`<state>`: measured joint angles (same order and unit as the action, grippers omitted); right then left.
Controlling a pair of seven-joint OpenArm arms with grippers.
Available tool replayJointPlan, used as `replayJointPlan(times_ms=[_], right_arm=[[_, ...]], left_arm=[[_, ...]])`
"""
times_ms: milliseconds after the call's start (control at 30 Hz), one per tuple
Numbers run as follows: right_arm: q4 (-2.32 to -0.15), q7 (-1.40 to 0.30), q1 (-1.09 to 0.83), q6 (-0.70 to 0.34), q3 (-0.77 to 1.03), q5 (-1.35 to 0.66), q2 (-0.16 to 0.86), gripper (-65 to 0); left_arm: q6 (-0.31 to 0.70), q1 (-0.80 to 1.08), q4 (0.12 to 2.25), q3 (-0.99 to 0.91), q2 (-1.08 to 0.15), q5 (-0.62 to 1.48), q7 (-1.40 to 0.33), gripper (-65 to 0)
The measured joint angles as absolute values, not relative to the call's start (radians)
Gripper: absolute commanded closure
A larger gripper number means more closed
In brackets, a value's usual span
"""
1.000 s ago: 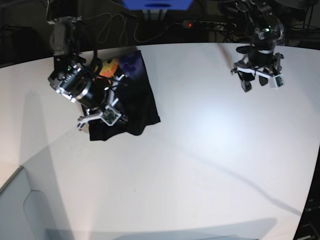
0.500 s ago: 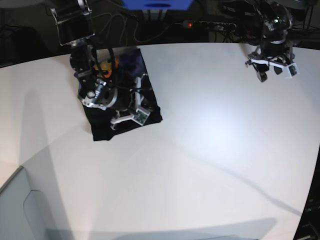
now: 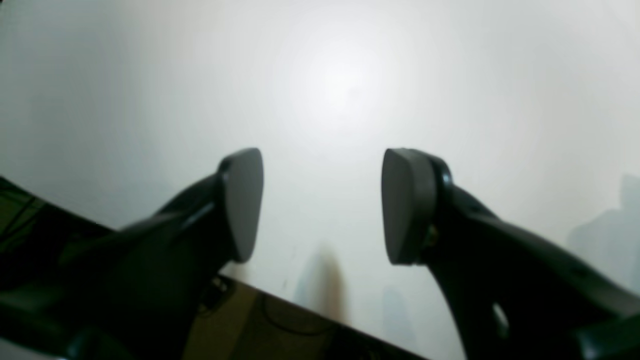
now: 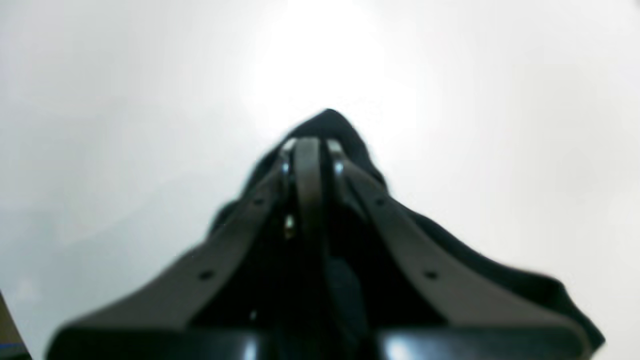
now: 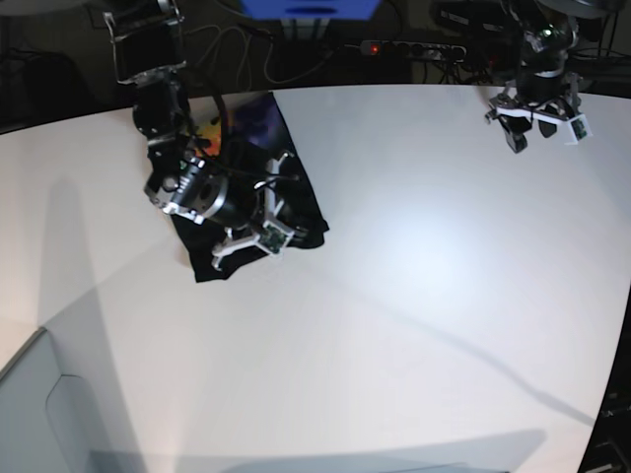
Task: Fold the T-shirt properly
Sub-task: 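Grasp the bundle's corner with the right gripper and tug it square, then pull the bundle's collar end with the right gripper to straighten it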
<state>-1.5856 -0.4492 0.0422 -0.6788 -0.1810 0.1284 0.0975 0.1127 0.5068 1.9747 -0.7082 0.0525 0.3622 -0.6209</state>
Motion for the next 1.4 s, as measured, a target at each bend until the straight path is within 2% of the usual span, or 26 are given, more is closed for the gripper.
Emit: replayJointPlan(times_ms=[367, 500, 667, 833, 967, 1167, 1400], right_arm=[[-1.422, -0.455, 0.126, -0.679, -0.17, 0.131, 0.086, -0.1], [-1.586, -0.454, 0.069, -0.68, -0.064, 0.129, 0.098, -0.1], [-1.848, -0.462, -0.115, -0.68, 0.073, 0.126, 0.129, -0.1], [-1.956, -0.459, -0.305, -0.68, 0.181, 0.129, 0.13, -0.1], [-1.952, -0.461, -0.406, -0.68, 0.178, 0.128, 0.127, -0.1], [-1.95, -0.453, -0.461, -0.68, 0.096, 0.128, 0.124, -0.1], [-1.774, -0.433, -0.435, -0.68, 0.054, 0.122, 0.124, 0.0]], left_arm=[[0.113, 0.53, 1.975, -0.704, 0.053, 0.365, -0.617, -36.3], [0.114, 0.531, 1.975, -0.704, 0.054, 0.365, -0.621, -36.3], [0.113, 0.529, 1.975, -0.705, 0.054, 0.361, -0.622, -36.3], [0.113, 0.523, 1.975, -0.704, 0.052, 0.363, -0.62, -36.3], [0.114, 0.503, 1.975, -0.703, 0.055, 0.363, -0.625, -36.3], [0.113, 0.481, 1.975, -0.701, 0.053, 0.366, -0.618, -36.3], [0.113, 0.475, 1.975, -0.701, 0.052, 0.365, -0.617, -36.3]])
